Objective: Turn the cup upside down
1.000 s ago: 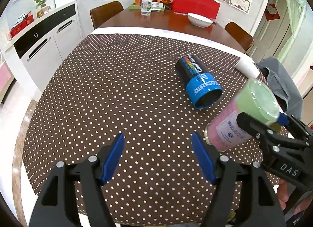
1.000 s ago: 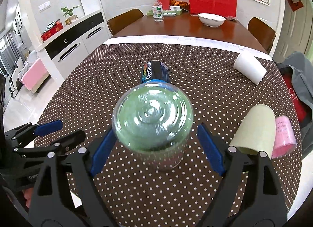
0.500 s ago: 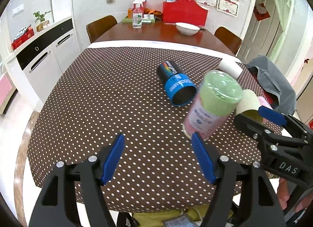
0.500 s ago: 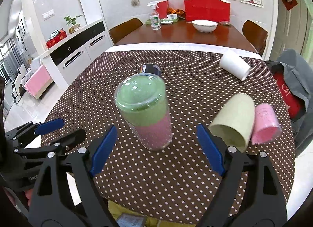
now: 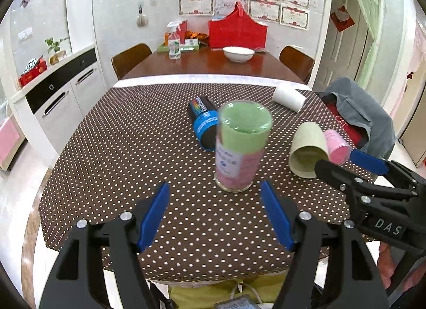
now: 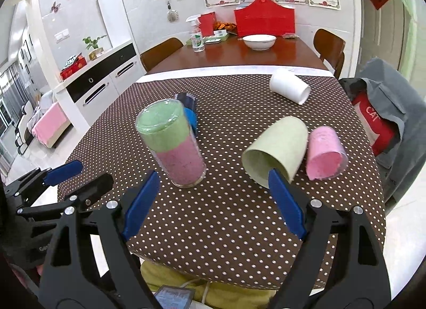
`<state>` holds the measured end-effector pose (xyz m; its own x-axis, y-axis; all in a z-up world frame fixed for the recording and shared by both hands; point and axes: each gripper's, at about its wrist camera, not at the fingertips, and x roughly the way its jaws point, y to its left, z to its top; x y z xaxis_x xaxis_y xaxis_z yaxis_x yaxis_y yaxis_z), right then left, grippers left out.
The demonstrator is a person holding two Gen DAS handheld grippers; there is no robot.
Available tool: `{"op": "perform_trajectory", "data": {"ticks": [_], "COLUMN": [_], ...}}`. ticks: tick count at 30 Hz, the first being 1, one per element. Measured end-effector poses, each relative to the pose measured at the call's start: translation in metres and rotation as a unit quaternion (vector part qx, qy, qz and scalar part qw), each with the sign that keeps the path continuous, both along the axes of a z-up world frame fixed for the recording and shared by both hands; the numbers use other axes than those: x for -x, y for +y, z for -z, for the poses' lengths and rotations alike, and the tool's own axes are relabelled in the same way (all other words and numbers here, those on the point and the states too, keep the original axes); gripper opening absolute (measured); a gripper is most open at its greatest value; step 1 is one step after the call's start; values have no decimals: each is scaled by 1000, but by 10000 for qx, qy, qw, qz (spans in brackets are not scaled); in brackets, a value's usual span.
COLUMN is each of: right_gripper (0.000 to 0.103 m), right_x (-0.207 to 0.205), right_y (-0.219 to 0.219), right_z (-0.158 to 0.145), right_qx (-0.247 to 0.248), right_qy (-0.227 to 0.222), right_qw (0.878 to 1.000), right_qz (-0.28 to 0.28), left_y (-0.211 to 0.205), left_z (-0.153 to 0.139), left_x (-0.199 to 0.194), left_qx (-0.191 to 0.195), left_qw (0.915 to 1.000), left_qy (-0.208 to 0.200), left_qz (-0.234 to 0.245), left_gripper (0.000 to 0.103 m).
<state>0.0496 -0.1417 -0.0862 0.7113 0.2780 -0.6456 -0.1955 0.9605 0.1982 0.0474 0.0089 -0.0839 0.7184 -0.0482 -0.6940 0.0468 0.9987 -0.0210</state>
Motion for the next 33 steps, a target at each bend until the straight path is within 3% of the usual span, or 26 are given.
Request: {"op": "perform_trajectory", "data": {"ticks": [19,33], "right_gripper": [83,85], "right_x": [29,48], "right_y": [-36,-45], "right_z": [-32,-57], "right_qx": [-186,-220], "right_qy": [-666,-1208], "right_qw": [9976,9924], "right_qz": [68,85], "left_y": [-34,-43], "left_z": [-41,-67], "left_x": [31,56], "left_qx": [-167,-202], "left_qw": [9952,9847], "left_qy": [-965,-1728], "left_qz": [-56,-107], "left_gripper": [70,75]}}
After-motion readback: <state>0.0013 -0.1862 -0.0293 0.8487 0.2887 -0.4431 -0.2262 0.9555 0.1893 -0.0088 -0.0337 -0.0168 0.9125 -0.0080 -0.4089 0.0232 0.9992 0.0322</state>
